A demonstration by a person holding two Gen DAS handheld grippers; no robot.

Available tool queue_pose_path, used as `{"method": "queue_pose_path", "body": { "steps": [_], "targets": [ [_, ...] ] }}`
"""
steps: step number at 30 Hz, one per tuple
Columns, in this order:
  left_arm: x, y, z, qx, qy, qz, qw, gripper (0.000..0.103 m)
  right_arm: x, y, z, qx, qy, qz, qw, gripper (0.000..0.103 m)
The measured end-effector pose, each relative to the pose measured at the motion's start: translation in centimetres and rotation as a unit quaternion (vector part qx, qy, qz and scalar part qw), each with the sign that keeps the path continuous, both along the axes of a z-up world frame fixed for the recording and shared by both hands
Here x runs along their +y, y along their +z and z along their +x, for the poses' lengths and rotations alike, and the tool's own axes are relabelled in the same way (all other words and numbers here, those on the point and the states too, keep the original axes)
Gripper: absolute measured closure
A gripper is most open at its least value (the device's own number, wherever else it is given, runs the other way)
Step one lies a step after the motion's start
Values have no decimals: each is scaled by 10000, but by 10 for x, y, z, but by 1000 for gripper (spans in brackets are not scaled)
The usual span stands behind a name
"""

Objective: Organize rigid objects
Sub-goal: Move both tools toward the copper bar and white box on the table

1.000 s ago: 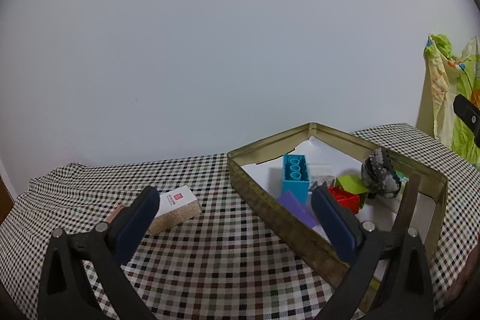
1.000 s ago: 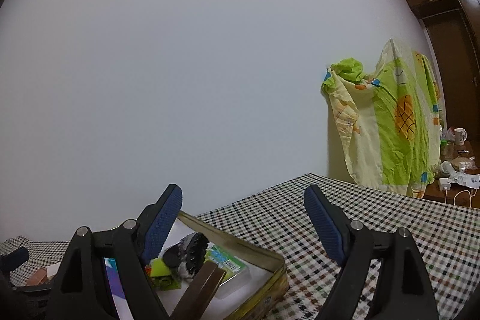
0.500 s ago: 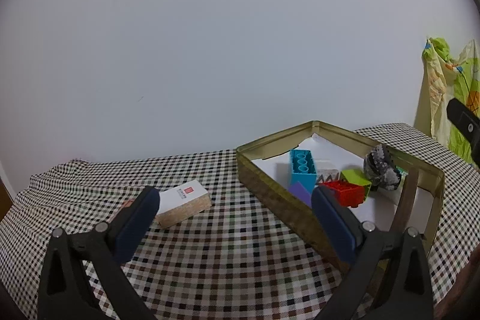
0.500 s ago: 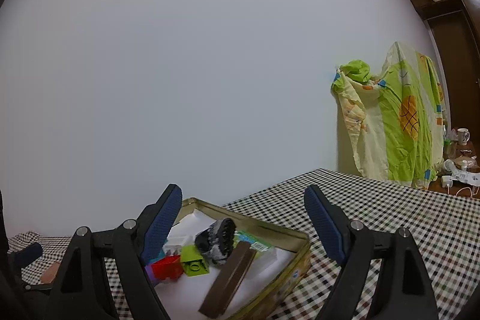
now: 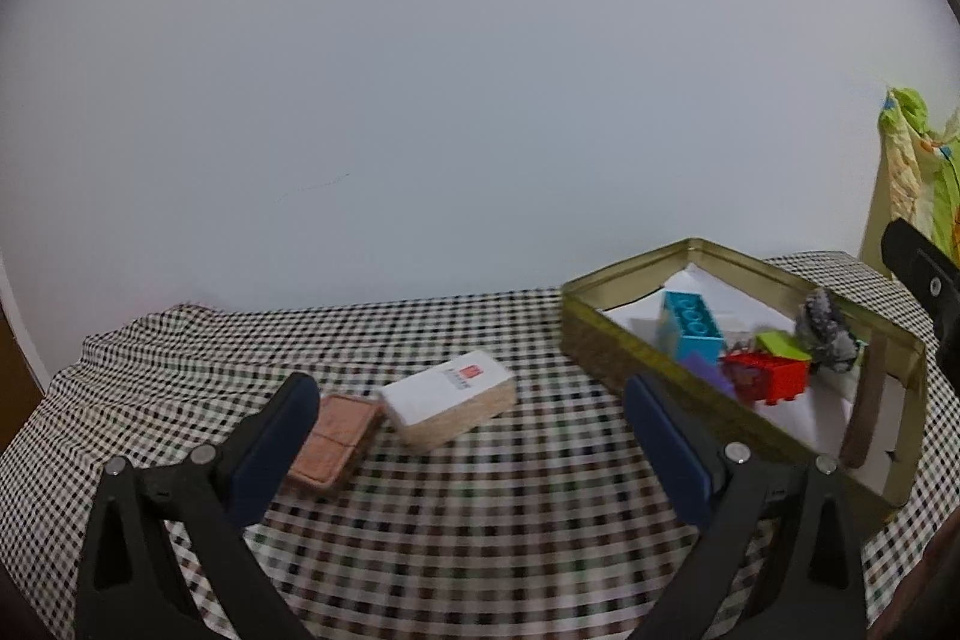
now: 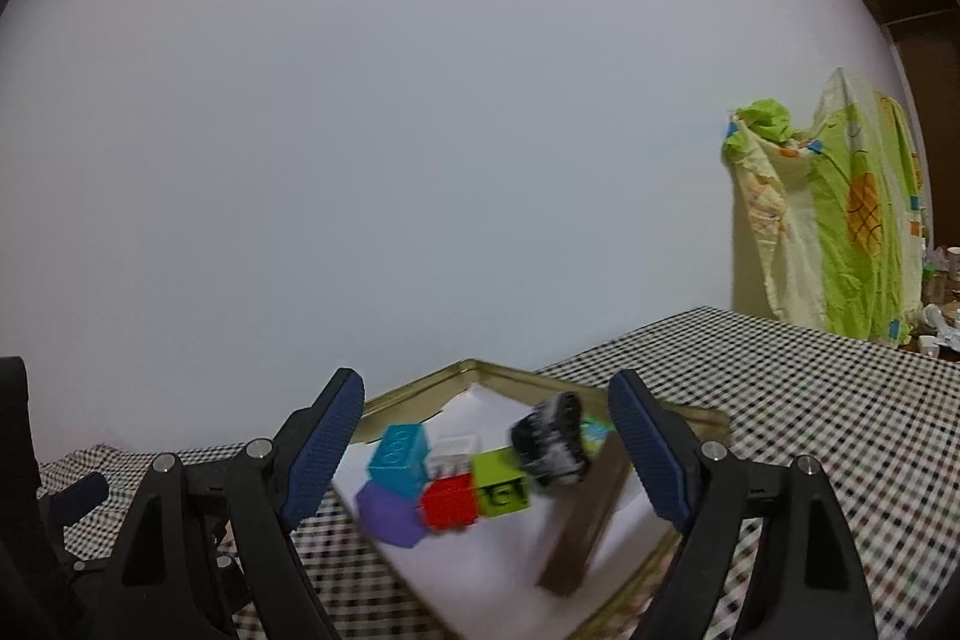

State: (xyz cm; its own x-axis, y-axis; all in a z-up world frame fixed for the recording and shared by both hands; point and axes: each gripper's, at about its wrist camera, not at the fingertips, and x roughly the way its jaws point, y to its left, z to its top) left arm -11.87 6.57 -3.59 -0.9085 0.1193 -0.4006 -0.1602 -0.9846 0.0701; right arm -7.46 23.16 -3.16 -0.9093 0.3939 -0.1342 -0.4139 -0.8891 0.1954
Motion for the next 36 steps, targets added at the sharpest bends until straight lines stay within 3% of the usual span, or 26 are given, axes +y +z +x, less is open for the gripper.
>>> {"method": "queue_pose_path", "body": {
  "steps": [10,21,26,31,36],
  "targets": [
    [-58,-8,-29,-376,448,94,9982,1,-33,-6,-26,-493,581,-95,9970,17],
    [-114,-24,-65,-970,1097,-36,9892,1,-72,-15,-73,-1192,1372,-90,9833,18],
    [-130,-26,-73,-959,1453,-264,9844,1,-90,-24,-110,-1807,1873,-153,9654,18],
    [-142,-28,-77,-1039,1613,-397,9806,1,-103,-44,-150,-2624,2607,-463,9279,18],
    [-140,-31,-82,-1218,1405,-343,9820,1,-116,-56,-176,-3137,2927,-369,9025,18]
  ]
}}
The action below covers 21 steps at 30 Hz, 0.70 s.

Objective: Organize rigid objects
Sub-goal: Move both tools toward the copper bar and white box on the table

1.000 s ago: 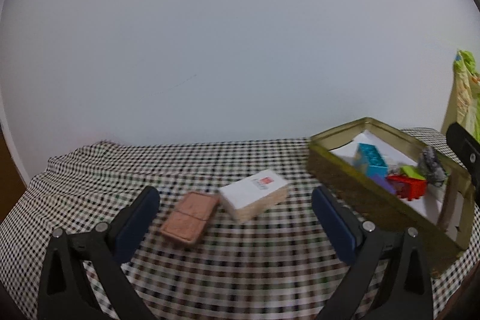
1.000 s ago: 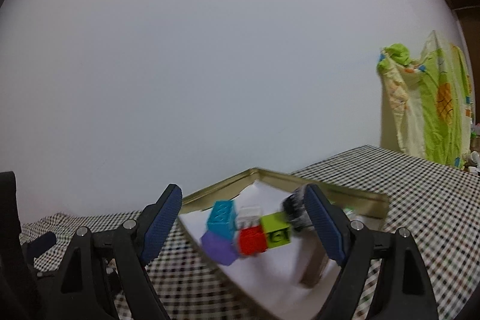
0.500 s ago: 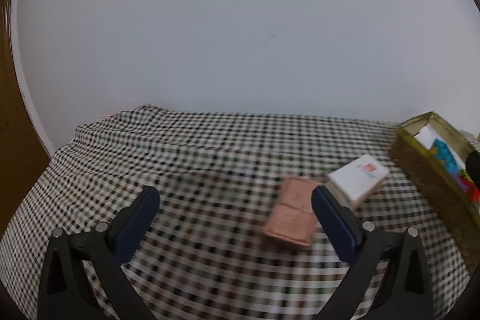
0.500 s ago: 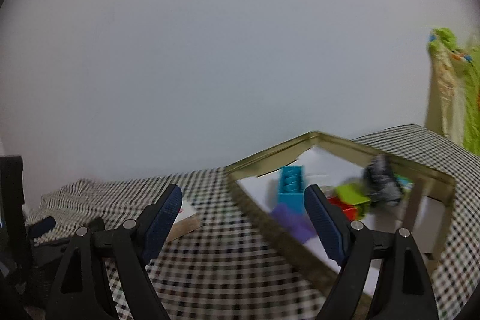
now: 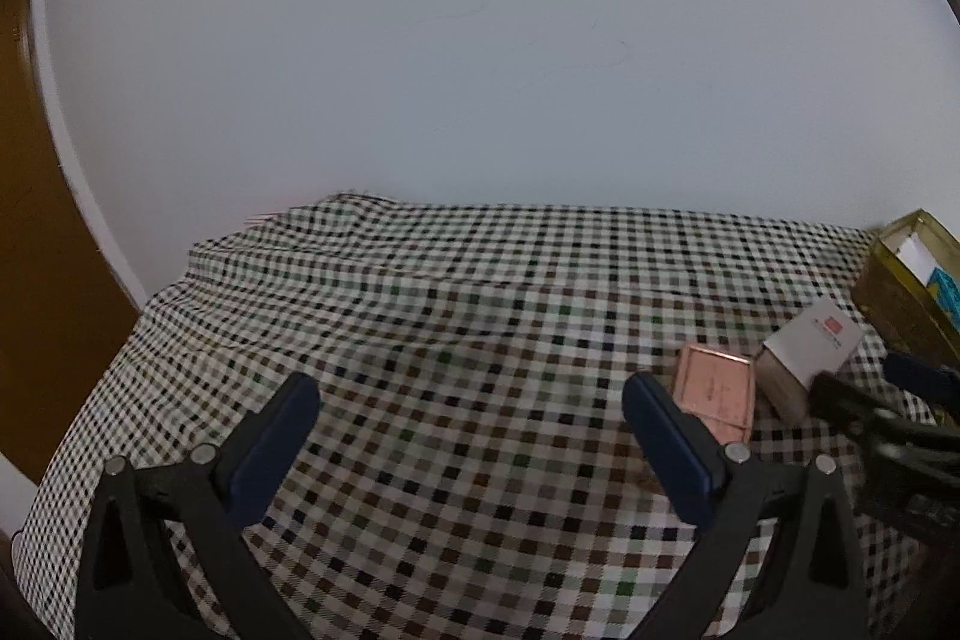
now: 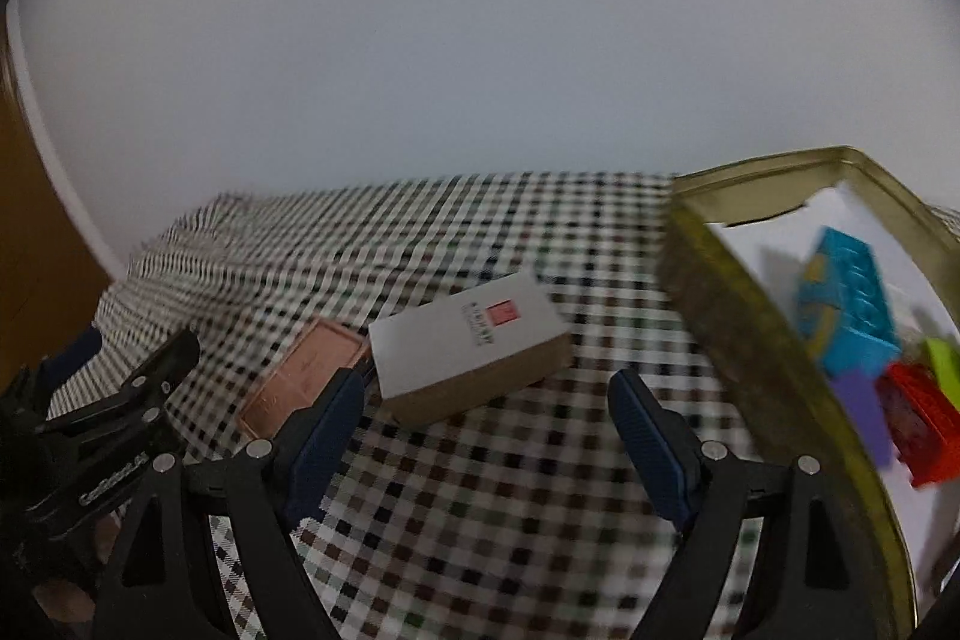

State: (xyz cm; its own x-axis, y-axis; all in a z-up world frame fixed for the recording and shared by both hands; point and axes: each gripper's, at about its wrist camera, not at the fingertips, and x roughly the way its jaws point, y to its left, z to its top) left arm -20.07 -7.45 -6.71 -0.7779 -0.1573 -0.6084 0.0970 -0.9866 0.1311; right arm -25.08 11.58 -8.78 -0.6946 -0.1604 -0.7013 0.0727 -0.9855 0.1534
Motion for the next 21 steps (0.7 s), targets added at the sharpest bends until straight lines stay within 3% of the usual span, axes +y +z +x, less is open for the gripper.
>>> {"method": "queue_pose_path", "body": {
  "steps": [6,10,21],
  "targets": [
    [8,0,-4,-31,-221,-141,9997,1,-5,-10,-26,-392,207,24,9990,17],
    [8,-5,-10,-154,-205,-198,9995,1,-11,-11,-31,-400,229,123,9989,17],
    [-1,-6,-8,-368,-171,354,9985,1,-9,-11,-33,-431,349,245,9982,15]
  ]
}}
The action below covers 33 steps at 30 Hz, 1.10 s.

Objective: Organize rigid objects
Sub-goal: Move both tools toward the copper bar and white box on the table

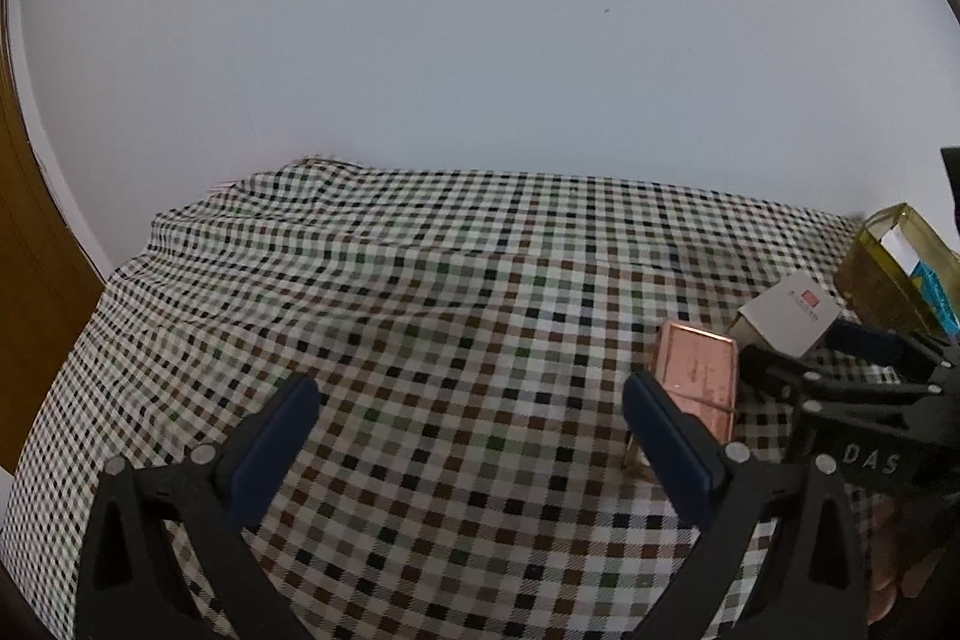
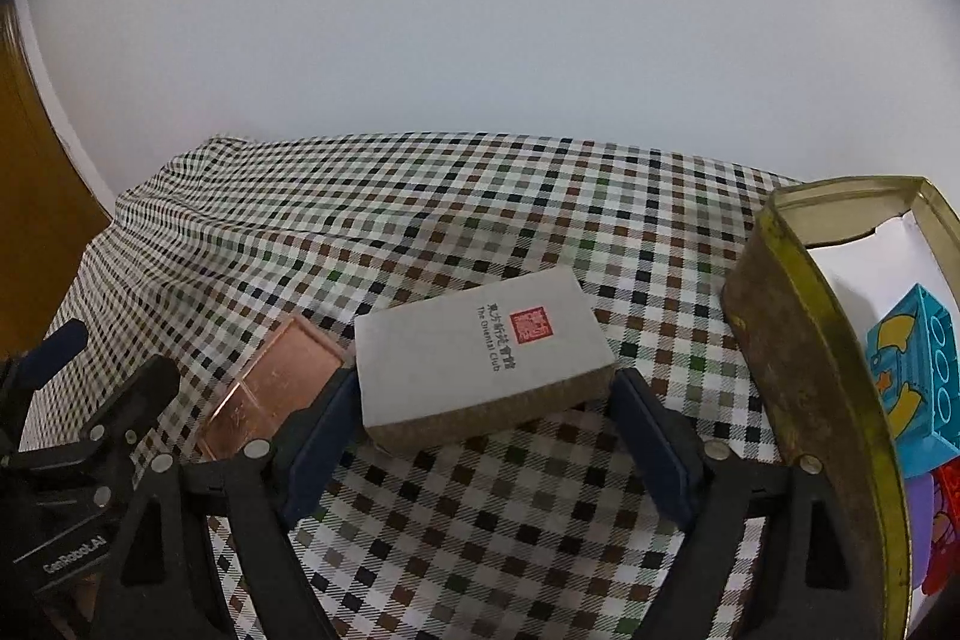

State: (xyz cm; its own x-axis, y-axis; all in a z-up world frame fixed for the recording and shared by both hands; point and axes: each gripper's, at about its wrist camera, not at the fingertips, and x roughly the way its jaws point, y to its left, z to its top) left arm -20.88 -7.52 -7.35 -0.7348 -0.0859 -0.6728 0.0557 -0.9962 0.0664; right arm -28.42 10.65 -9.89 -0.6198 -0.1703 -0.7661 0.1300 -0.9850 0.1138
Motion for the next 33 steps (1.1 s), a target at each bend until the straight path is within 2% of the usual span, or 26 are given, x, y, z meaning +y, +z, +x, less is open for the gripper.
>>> {"method": "queue_pose_path", "body": {
  "steps": [7,16,19,24,26,29,31,33],
  "targets": [
    [4,6,6,74,-76,-37,9999,1,-7,-4,-5,-83,119,580,9982,13],
    [8,5,4,30,-151,-73,9999,1,8,-2,-14,-26,110,296,9995,13],
    [10,4,4,23,-176,-74,9998,1,13,0,-10,14,39,267,9996,20],
    [11,4,5,19,-304,-5,9995,1,19,2,0,52,33,218,9997,22],
    [11,5,5,21,-443,112,9990,1,23,7,9,252,-20,85,9996,22],
    [19,6,8,54,-803,241,9965,1,29,20,29,735,-172,162,9970,22],
    [30,6,12,67,-1086,195,9939,1,31,29,46,1092,-306,248,9932,22],
    [46,3,18,103,-1336,-20,9910,1,35,34,65,1379,-426,429,9886,22]
  ]
}}
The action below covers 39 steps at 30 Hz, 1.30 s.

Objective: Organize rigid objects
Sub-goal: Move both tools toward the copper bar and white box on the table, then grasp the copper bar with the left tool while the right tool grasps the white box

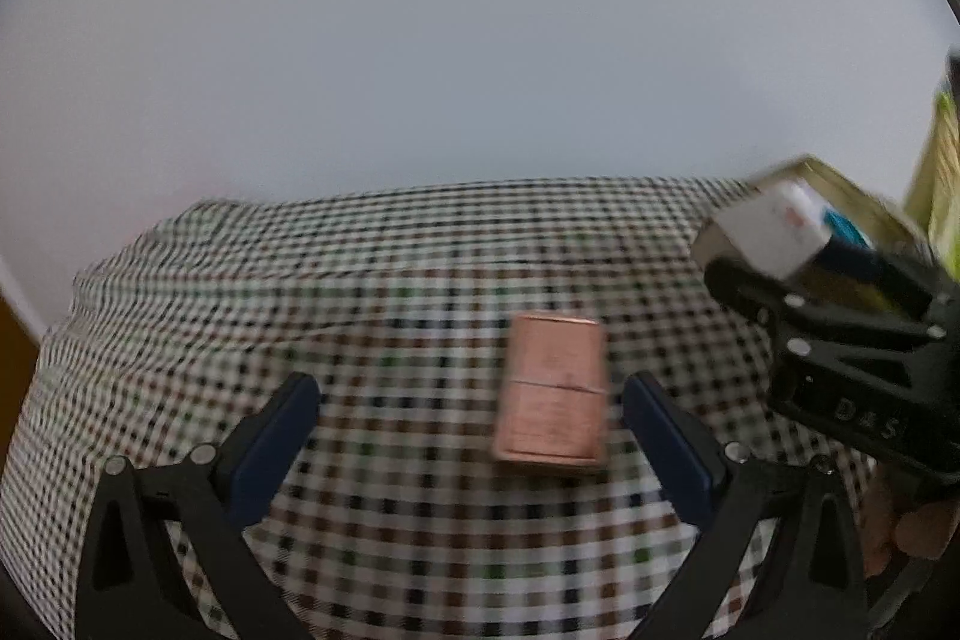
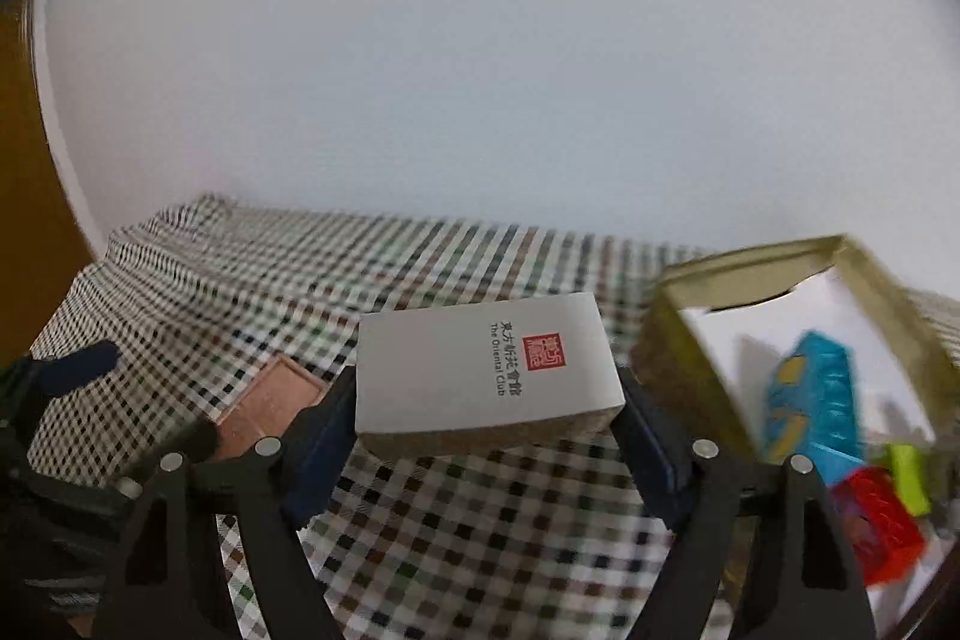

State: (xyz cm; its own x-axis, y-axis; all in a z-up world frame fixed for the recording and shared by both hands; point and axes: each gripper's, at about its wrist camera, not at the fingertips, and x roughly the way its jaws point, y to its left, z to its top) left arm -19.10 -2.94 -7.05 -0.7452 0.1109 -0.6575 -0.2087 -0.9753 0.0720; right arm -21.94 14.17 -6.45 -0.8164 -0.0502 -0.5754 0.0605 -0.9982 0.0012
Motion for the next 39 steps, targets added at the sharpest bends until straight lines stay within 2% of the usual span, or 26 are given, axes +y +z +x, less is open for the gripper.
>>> {"method": "queue_pose_path", "body": {
  "steps": [4,7,9,11,13,15,22,27,30,35,39],
  "targets": [
    [15,-4,-3,-64,-129,-261,9996,3,8,9,34,395,-171,205,9989,22],
    [19,-10,-13,-370,-106,-262,9989,18,13,14,59,608,-178,295,9976,21],
    [18,-17,-21,-642,-14,-228,9977,35,7,12,68,689,-199,335,9969,21],
    [16,-21,-27,-852,9,-49,9963,40,9,13,76,719,-183,309,9968,21],
    [16,-20,-26,-889,52,32,9960,43,11,14,81,725,-168,261,9969,21],
    [18,-20,-24,-882,-72,59,9961,57,10,13,80,720,-190,257,9969,21],
    [15,-20,-19,-725,260,-78,9970,57,20,13,76,784,-265,65,9965,21],
    [3,-3,0,-83,624,-46,9980,57,28,20,80,1063,-425,-55,9934,21],
    [3,3,9,154,731,66,9972,57,34,22,82,1173,-516,-127,9917,21],
    [10,12,17,440,757,154,9960,57,45,26,81,1277,-625,-268,9895,21],
    [19,13,22,497,709,240,9960,57,49,30,84,1350,-679,-293,9881,21]
  ]
}}
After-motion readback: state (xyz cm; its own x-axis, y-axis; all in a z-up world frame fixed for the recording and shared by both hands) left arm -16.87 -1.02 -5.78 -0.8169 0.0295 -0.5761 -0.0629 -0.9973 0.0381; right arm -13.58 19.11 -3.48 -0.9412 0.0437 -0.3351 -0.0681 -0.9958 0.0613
